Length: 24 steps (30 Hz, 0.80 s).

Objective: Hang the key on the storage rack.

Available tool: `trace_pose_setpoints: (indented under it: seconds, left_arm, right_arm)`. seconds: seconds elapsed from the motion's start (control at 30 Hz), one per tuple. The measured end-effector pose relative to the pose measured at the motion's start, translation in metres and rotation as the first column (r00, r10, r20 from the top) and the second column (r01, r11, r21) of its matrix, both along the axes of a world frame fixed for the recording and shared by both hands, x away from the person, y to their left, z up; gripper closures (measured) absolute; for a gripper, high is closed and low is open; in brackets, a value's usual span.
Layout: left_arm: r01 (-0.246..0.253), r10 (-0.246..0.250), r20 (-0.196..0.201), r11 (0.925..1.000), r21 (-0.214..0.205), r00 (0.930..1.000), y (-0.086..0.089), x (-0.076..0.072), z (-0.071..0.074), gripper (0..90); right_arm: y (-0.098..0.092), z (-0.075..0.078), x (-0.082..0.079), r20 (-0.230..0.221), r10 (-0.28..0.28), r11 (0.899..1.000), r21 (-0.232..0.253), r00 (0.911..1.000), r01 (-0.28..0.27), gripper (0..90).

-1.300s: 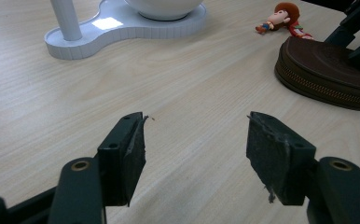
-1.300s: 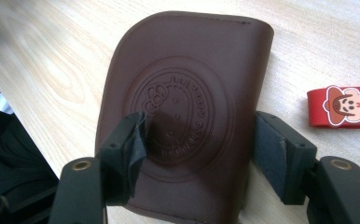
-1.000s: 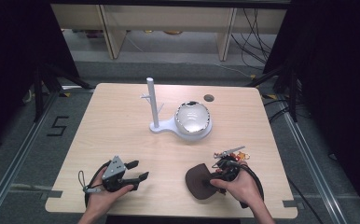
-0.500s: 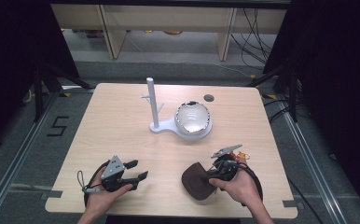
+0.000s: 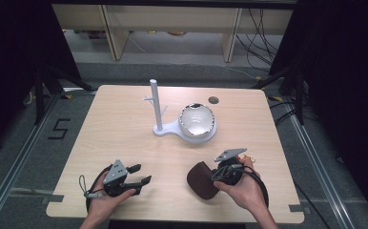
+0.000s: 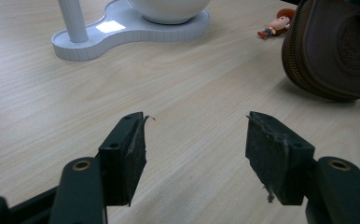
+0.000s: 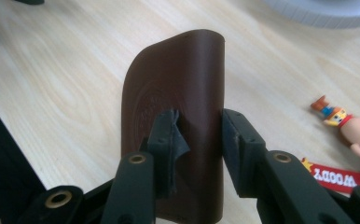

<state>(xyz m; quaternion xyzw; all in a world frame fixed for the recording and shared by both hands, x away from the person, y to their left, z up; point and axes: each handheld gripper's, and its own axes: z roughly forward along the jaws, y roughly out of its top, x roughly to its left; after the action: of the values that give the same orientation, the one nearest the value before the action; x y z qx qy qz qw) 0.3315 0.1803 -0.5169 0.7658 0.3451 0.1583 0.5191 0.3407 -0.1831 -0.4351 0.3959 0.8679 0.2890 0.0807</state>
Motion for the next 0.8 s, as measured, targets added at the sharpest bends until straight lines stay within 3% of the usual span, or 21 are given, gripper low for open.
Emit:
trace_pose_setpoints:
  seconds: [0.2,0.23,0.27,0.33,0.43,0.67,0.7,0.8]
  left_arm:
    - [-0.005,0.005,0.002,1.0,0.002,1.0,0.0,-0.001,0.0,37.4]
    - [-0.007,0.007,0.003,1.0,0.0,1.0,0.0,-0.001,0.0,37.4]
    - [-0.011,0.011,0.008,0.9999,-0.001,0.9999,0.0,-0.001,-0.001,37.4]
    - [-0.014,0.014,0.009,0.9999,-0.008,0.9999,0.001,-0.001,-0.001,37.4]
    - [-0.029,0.029,0.016,0.9996,0.001,0.9994,0.002,-0.003,-0.001,37.4]
    - [-0.046,0.046,0.031,0.9989,-0.008,0.9984,0.004,-0.002,-0.002,37.2]
    - [-0.048,0.048,0.036,0.9989,-0.004,0.9982,0.004,-0.002,-0.002,37.2]
    - [-0.062,0.061,0.038,0.998,0.011,0.9974,0.005,-0.003,-0.001,37.1]
  right_arm:
    - [0.0,0.007,0.001,0.036,-0.011,1.0,0.009,0.9993,0.011,67.8]
    - [-0.002,0.009,0.002,0.055,0.0,1.0,-0.007,0.9985,0.001,67.8]
    - [-0.002,0.013,0.002,0.058,-0.021,1.0,0.009,0.9981,0.02,67.7]
    - [-0.003,0.014,0.004,0.072,-0.004,1.0,-0.004,0.9974,0.004,67.7]
    - [-0.004,0.02,0.005,0.09,-0.041,0.999,0.027,0.9951,0.038,67.7]
    - [-0.01,0.027,0.012,0.14,-0.029,1.0,0.011,0.9897,0.027,67.7]
    - [-0.01,0.029,0.012,0.129,-0.038,0.999,0.01,0.991,0.037,67.7]
    - [-0.012,0.031,0.015,0.151,-0.034,0.999,0.008,0.9879,0.033,67.7]
